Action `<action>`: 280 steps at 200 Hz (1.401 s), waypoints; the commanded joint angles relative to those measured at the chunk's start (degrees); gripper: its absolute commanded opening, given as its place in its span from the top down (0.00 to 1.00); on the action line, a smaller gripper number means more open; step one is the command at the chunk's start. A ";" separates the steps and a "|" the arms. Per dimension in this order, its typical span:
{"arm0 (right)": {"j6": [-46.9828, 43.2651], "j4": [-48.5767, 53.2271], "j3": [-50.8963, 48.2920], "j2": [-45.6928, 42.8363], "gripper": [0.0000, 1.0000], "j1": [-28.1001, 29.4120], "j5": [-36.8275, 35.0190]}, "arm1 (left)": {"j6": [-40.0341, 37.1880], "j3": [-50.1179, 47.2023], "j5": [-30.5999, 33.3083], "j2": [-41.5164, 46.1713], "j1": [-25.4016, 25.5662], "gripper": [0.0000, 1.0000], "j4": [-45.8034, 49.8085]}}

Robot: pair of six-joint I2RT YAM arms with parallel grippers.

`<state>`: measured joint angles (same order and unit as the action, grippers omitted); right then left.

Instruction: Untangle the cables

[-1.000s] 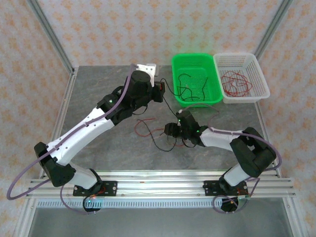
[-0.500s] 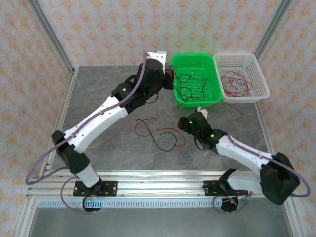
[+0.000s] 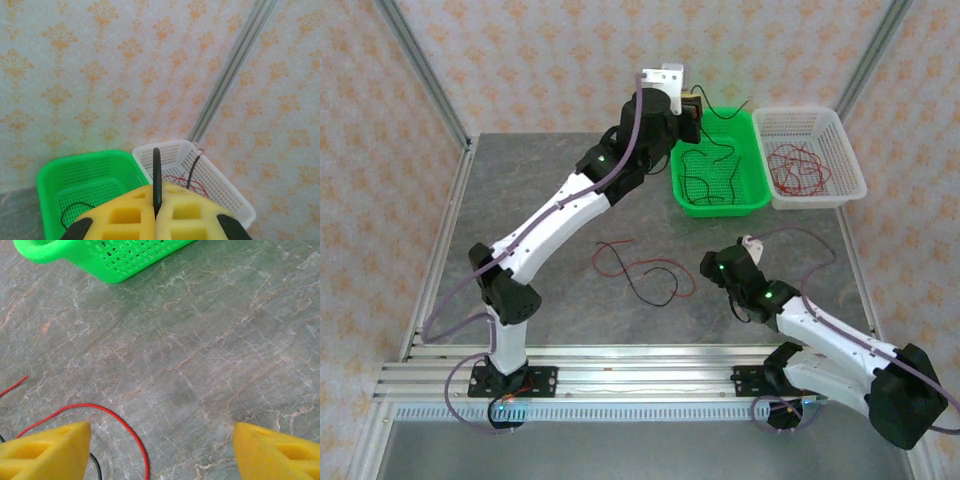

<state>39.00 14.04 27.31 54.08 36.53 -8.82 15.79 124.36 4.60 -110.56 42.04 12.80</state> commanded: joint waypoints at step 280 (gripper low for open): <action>4.32 4.40 1.56 2.69 0.31 4.14 6.62 | -9.37 8.18 2.37 -20.81 -3.11 0.01 -3.39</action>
<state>42.92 19.09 25.28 53.84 38.63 -2.55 5.72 135.09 5.06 -141.34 38.63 10.13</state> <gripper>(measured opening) 0.701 0.986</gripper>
